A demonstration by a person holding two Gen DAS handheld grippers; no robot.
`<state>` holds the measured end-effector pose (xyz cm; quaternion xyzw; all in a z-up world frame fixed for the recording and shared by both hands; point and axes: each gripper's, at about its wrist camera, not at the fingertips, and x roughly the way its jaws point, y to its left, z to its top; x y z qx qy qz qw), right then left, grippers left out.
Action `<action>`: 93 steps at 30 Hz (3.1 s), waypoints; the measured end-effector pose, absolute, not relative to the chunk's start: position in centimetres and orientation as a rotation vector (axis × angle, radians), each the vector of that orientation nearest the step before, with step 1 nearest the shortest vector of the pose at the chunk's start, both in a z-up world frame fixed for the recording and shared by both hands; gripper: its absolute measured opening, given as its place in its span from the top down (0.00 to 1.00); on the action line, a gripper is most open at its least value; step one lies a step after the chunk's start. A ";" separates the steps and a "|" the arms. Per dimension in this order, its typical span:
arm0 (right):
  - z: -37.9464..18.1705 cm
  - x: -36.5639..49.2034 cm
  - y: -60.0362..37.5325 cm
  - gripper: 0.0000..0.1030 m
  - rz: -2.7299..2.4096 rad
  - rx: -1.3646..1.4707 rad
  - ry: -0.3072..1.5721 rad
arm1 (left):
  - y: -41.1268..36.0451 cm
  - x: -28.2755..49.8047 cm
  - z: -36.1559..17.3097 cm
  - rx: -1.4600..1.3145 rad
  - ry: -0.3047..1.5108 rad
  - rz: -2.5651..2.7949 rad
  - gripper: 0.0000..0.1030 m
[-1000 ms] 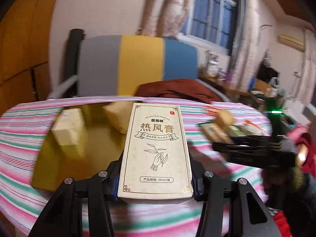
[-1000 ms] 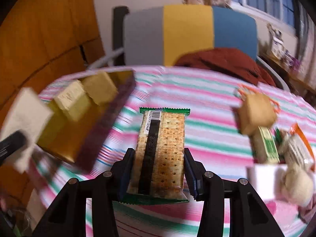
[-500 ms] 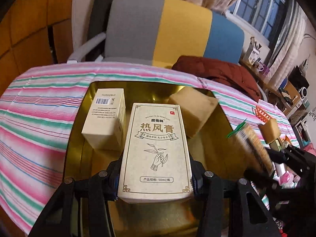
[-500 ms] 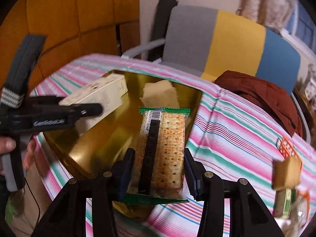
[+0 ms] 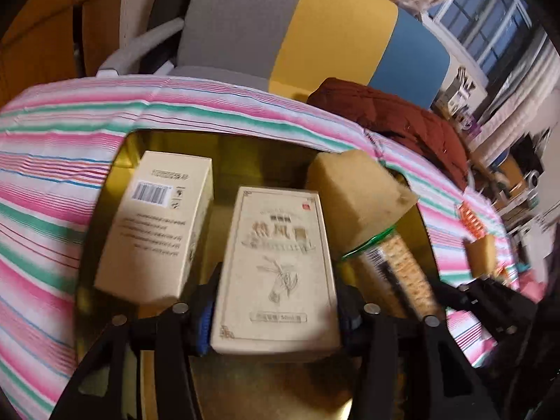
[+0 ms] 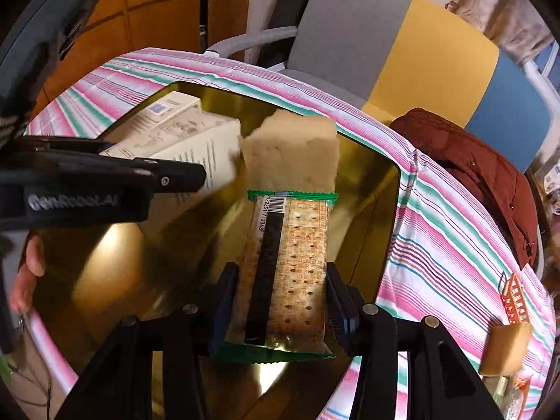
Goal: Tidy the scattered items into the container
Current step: 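Carry the box and cracker packet into the gold tray and release both, then withdraw both tools from the tray toward the remaining items, then grasp the pink hair roller with left tool while right tool grasps cream sock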
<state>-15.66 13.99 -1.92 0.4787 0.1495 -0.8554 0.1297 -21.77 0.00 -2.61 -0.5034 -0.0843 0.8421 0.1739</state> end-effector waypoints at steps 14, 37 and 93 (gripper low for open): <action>-0.2 -14.5 17.0 0.49 -2.600 1.218 0.191 | -0.7 -20.9 0.0 -1.253 -0.194 2.550 0.43; -1.3 2.5 35.4 0.21 -2.884 1.100 -0.401 | 10.7 -2.7 2.3 -0.904 -0.060 2.218 0.43; -3.4 7.8 55.5 0.33 -2.901 1.111 -0.939 | 34.8 6.2 -3.6 -0.897 0.339 1.794 0.43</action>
